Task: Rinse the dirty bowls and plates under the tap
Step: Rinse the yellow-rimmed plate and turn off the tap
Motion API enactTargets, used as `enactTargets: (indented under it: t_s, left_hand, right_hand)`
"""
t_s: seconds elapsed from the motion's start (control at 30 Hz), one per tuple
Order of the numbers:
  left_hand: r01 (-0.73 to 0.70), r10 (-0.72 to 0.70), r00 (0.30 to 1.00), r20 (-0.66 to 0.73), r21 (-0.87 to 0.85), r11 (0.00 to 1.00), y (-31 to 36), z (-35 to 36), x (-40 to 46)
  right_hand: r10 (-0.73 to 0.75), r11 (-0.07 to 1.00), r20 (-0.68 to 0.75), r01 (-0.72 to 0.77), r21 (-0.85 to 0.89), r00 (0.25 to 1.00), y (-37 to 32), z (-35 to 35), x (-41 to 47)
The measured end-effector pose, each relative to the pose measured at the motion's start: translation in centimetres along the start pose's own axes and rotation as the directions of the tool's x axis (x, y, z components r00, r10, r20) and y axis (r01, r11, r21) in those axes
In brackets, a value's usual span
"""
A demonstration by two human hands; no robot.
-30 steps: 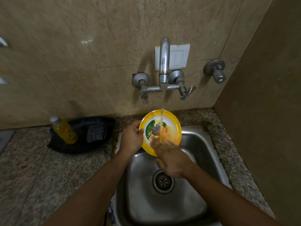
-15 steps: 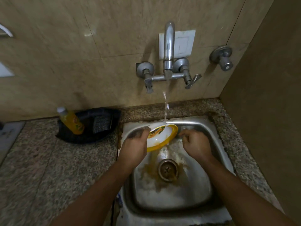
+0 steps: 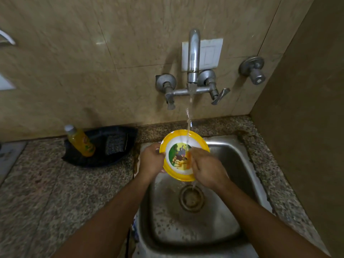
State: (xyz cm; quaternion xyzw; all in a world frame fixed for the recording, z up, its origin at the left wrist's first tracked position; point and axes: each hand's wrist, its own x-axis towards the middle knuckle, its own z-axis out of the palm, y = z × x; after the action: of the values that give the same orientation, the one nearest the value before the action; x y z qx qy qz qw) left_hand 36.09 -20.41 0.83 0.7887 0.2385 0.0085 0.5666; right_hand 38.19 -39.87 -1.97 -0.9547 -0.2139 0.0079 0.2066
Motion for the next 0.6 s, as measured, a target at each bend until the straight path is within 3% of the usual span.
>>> enactTargets:
  t_s: [0.1,0.23,0.3,0.37,0.47,0.6]
  left_hand:
    - [0.088,-0.08,0.991,0.103,-0.077,0.993,0.5,1.1,0.6]
    - [0.144,-0.141,0.989,0.035,-0.087,0.986,1.3,0.8,2.2]
    - [0.159,-0.155,0.987,0.052,-0.097,0.982,1.0,0.4,2.3]
    - [0.15,-0.137,0.983,0.122,-0.099,0.984,0.3,0.7,1.9]
    - [0.168,-0.14,0.97,0.199,-0.133,0.977,0.2,2.3,1.6]
    - [0.197,-0.182,0.977,0.112,-0.149,0.969,0.8,1.8,2.9]
  right_hand:
    - [-0.041,0.997,0.109,0.049,-0.063,0.993,-1.7,1.7,1.9]
    - [-0.261,0.963,0.247,0.268,0.006,0.933,-2.9,1.7,1.0]
    - [-0.312,0.939,0.26,0.338,-0.058,0.914,-0.6,1.1,0.4]
    - [-0.209,0.956,0.257,0.252,-0.148,0.944,1.4,0.6,0.7]
    - [-0.071,0.985,0.28,0.112,-0.135,0.957,-0.4,0.8,2.8]
    - [-0.254,0.964,0.341,0.267,0.009,0.905,-1.4,1.0,1.9]
